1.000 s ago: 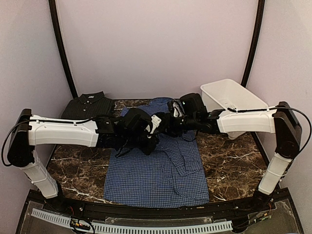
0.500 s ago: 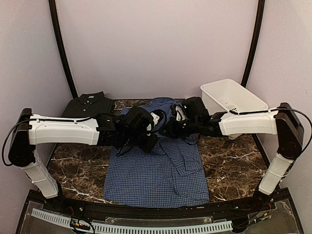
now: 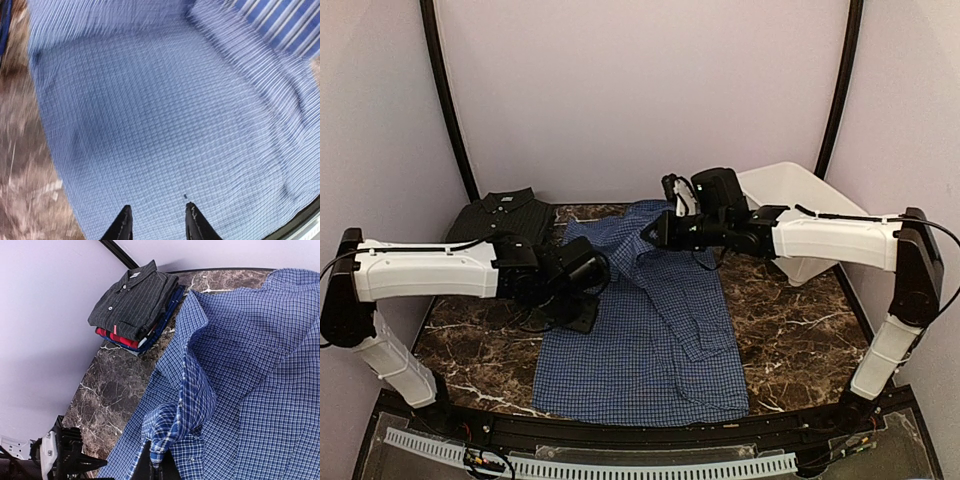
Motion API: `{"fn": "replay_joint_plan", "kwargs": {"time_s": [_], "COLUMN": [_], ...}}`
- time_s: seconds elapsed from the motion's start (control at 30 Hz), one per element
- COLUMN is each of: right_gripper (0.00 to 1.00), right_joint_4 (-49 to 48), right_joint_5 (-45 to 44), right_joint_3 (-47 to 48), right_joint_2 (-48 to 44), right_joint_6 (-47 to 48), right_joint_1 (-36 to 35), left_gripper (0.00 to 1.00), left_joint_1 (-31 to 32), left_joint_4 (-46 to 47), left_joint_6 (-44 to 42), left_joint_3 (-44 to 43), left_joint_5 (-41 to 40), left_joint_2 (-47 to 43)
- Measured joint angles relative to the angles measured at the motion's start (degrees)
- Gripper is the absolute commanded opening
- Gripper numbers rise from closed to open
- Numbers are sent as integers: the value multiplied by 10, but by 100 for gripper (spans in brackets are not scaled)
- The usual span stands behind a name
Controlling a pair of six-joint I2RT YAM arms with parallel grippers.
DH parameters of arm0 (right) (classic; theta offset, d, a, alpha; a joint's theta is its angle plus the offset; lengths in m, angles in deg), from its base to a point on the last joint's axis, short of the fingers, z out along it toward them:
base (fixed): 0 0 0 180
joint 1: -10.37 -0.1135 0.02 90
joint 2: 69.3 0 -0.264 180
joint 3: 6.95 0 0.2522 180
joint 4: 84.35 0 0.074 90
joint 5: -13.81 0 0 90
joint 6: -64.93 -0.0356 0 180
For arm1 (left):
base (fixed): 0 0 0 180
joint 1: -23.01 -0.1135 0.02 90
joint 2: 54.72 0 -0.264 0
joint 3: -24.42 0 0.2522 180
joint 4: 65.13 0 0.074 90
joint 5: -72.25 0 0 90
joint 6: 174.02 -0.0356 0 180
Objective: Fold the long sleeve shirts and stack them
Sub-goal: Pass from the left arm to the right, then pick up the 1/3-folded shirt from the center of the board.
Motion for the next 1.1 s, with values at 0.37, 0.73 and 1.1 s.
{"fn": "replay_joint_plan", "kwargs": {"time_s": [0.37, 0.73, 1.1], "right_gripper": [0, 0, 0], "right_joint_4": [20, 35, 54], "right_joint_5": [17, 21, 21], "right_joint_3": [41, 55, 93], "right_joint_2": [13, 18, 21], "right_joint_6": [51, 69, 82], "right_joint_1": [5, 5, 5], "left_gripper": [24, 21, 16], "left_joint_1": [3, 22, 33], "left_joint_4": [-27, 15, 40], "left_joint_6": [213, 303, 331], "left_joint_3": [286, 367, 385], "left_joint_5": [97, 134, 131], "left_joint_2": [-203, -243, -224]}}
